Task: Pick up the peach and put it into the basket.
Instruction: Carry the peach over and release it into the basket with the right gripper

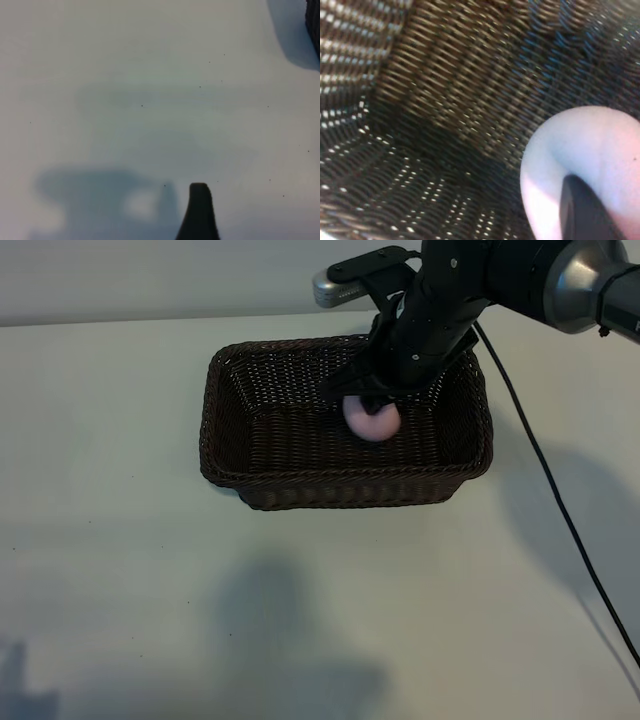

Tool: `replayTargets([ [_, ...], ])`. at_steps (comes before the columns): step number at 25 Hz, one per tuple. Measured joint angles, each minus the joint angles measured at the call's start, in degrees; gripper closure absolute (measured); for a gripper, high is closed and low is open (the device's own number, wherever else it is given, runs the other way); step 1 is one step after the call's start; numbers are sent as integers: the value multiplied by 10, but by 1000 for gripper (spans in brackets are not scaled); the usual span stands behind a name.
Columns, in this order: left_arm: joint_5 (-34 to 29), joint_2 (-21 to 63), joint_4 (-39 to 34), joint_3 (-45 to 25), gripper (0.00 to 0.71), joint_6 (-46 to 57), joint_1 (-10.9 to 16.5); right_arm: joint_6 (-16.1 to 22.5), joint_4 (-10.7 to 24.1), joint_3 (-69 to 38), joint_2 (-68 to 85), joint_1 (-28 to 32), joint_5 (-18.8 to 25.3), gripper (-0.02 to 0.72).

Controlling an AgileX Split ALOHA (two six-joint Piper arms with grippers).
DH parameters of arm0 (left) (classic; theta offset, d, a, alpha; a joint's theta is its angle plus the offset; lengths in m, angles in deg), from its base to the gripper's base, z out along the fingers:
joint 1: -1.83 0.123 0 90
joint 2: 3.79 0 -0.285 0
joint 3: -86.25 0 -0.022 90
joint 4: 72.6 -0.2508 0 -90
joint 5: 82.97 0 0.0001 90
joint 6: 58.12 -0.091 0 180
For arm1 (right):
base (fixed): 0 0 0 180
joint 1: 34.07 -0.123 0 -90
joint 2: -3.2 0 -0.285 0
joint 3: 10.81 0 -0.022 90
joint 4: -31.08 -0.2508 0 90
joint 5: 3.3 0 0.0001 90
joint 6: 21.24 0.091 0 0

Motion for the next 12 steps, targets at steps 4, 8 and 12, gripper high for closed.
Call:
replayTargets([
  [4,0,0,0,0,123,0,0,-10,-2,0,0,-5,0,253],
  [8,0,0,0,0,123,2,0,-11,-4,4,0,-5,2,84],
  [12,0,0,0,0,123,2,0,-11,-6,5,0,-5,9,83],
])
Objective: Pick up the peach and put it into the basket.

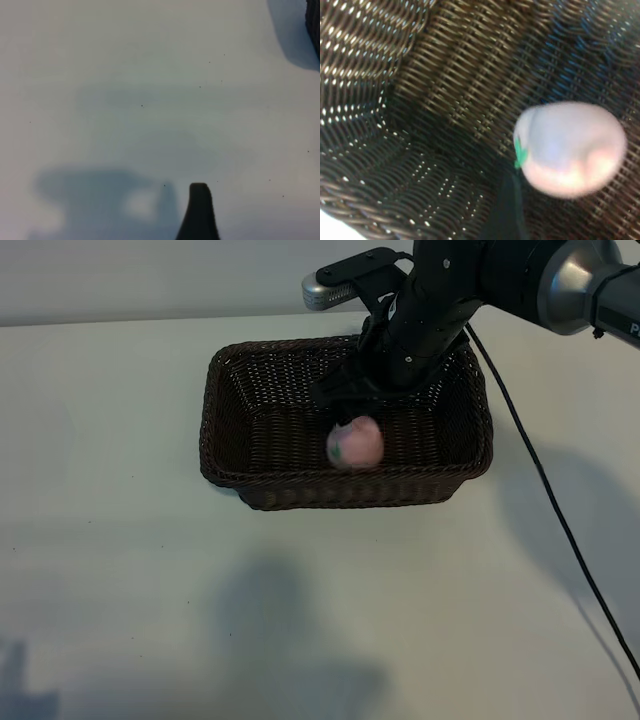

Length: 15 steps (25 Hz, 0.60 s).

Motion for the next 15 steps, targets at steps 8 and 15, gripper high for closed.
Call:
replayTargets([
  [8,0,0,0,0,123,-1,0,23,70,35,30,19,64,116],
  [15,0,0,0,0,123,-1,0,17,110,73,33,122,146,116],
])
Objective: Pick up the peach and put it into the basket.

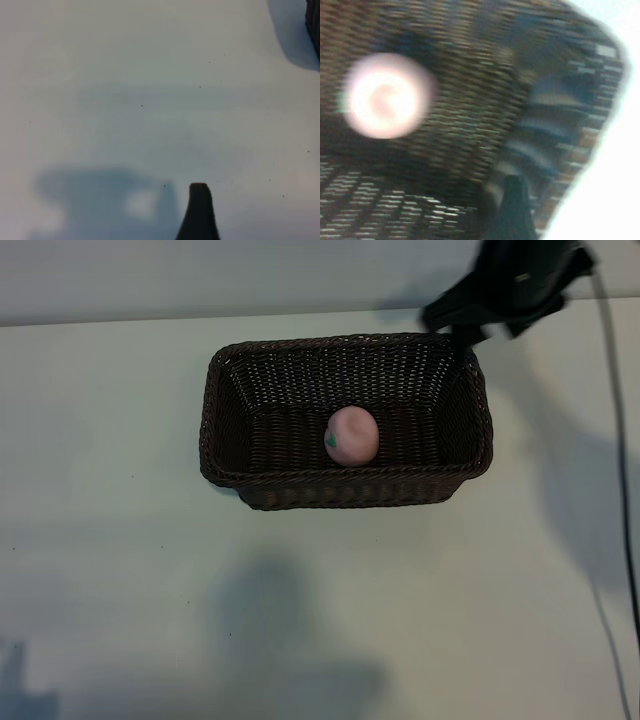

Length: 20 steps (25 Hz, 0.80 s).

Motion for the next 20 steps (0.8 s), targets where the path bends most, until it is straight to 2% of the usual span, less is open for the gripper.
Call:
replayTargets([
  [12,0,0,0,0,123,0,0,-1,0,1,2,213,40,118],
  [20,0,0,0,0,123,-1,0,-11,-5,1,5,261,42,118],
])
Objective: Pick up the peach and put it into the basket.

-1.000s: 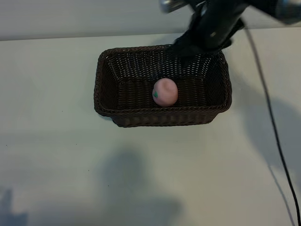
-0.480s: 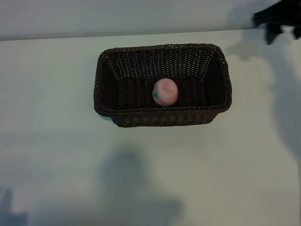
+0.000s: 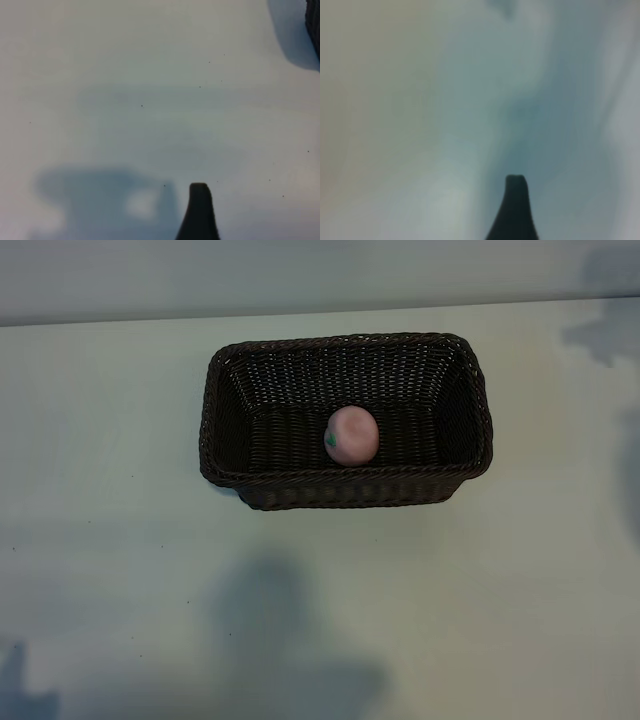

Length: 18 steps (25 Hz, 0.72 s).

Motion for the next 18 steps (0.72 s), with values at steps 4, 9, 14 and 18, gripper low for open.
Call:
replayTargets([
  [4,0,0,0,0,123,0,0,-1,-1,-13,31,2,1,119],
  [9,0,0,0,0,123,-1,0,-1,-3,-18,98,3,3,119],
  [14,0,0,0,0,123,-1,0,-1,-7,-30,190,3,2,119],
  [18,0,0,0,0,123,-1,0,-1,-7,-92,285,3,2,119],
])
